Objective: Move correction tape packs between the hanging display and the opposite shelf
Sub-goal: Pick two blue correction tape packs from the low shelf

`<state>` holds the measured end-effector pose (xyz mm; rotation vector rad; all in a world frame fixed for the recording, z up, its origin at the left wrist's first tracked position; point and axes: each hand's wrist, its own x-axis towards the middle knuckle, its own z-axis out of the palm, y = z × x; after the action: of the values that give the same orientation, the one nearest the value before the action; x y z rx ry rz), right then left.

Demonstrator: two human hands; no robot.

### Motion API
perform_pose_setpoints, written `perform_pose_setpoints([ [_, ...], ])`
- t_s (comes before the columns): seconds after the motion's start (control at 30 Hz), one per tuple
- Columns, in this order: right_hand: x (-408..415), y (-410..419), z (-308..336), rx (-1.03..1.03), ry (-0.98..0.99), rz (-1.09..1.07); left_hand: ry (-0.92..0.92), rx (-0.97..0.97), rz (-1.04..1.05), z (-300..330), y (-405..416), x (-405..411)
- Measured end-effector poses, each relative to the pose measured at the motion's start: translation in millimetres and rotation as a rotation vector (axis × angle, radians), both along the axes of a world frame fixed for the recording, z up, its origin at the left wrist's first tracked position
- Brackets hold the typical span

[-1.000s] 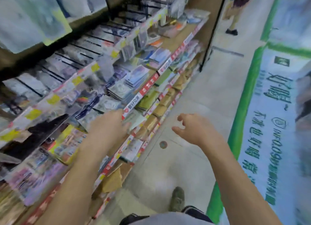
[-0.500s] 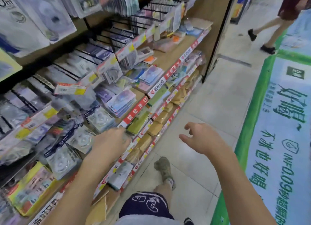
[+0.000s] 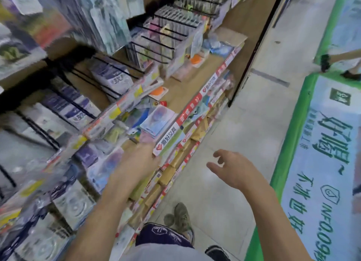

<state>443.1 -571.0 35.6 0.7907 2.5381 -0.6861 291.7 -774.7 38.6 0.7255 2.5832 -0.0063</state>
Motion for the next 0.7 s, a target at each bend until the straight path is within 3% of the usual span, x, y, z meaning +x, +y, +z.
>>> perform_pose_setpoints([
  [0.2,-45,40,-6,-0.061,-0.044,-0.008,0.029,0.055,0.025,9,59,-65],
  [0.4,-112,75,-17,-0.130,-0.074,0.143,-0.042,-0.008,0.169,-8,59,-104],
  [0.53,-182,99,-44,-0.148,-0.158,0.341,-0.043,-0.042,0.319,-15,55,-113],
  [0.7,-270,106,-58,-0.090,-0.153,0.678,-0.055,-0.078,0.664,-10,50,-107],
])
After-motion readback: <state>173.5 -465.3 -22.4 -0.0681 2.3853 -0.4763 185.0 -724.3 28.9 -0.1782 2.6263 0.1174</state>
